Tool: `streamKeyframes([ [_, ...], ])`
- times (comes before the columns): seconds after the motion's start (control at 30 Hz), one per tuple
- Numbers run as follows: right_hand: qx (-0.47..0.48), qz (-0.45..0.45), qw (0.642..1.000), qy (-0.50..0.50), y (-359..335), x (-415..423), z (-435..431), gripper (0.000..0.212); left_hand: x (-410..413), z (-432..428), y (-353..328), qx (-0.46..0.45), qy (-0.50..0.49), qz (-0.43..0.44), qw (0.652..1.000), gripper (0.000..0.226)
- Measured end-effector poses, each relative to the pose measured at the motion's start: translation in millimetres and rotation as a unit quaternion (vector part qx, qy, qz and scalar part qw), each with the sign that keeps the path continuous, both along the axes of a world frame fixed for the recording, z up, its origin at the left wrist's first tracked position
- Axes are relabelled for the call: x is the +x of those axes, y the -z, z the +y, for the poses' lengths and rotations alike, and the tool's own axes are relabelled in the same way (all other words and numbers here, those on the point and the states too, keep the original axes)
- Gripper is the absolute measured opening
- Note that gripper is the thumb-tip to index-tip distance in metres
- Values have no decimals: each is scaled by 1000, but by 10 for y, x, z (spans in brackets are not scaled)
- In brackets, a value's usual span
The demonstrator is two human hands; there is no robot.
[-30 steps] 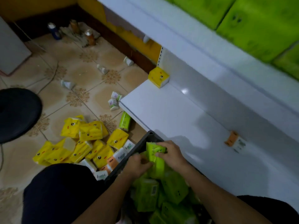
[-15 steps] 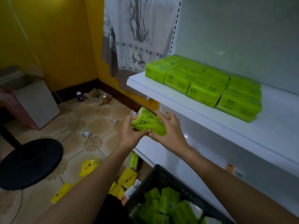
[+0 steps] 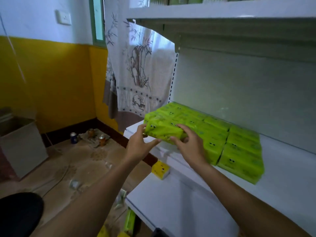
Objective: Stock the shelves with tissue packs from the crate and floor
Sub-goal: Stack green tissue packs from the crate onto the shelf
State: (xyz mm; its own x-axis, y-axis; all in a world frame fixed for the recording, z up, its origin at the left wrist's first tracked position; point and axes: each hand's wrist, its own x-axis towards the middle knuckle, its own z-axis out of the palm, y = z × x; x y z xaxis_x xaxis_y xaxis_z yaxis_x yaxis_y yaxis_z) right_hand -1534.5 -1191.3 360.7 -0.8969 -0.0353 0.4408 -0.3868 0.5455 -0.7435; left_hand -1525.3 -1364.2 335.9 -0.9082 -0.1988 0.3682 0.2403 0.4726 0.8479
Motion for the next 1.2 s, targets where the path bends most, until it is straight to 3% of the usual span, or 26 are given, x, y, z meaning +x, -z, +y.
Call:
streamKeyframes([
  [0.13, -18, 7, 997, 72, -108, -501, 72, 51, -466, -31, 11, -157, 21, -29, 987, 69],
  [0.23, 24, -7, 997, 77, -150, -853, 139, 53, -742, 3, 94, -239, 30, -47, 969, 67],
  [0.37, 84, -65, 990, 93, -67, -1329, 213, 52, -927, 89, 403, -363, 14, -191, 912, 81],
  [0.5, 94, -74, 987, 108, -14, -1694, 205, 51, -928, 77, 598, -358, -9, -182, 916, 101],
  [0.8, 65, -77, 987, 124, -93, -2223, 111, 48, -874, 109, 641, -320, -49, -123, 938, 91],
  [1.2, -23, -93, 987, 131, -109, -2412, 106, 63, -901, 125, 691, -324, -79, -107, 937, 84],
])
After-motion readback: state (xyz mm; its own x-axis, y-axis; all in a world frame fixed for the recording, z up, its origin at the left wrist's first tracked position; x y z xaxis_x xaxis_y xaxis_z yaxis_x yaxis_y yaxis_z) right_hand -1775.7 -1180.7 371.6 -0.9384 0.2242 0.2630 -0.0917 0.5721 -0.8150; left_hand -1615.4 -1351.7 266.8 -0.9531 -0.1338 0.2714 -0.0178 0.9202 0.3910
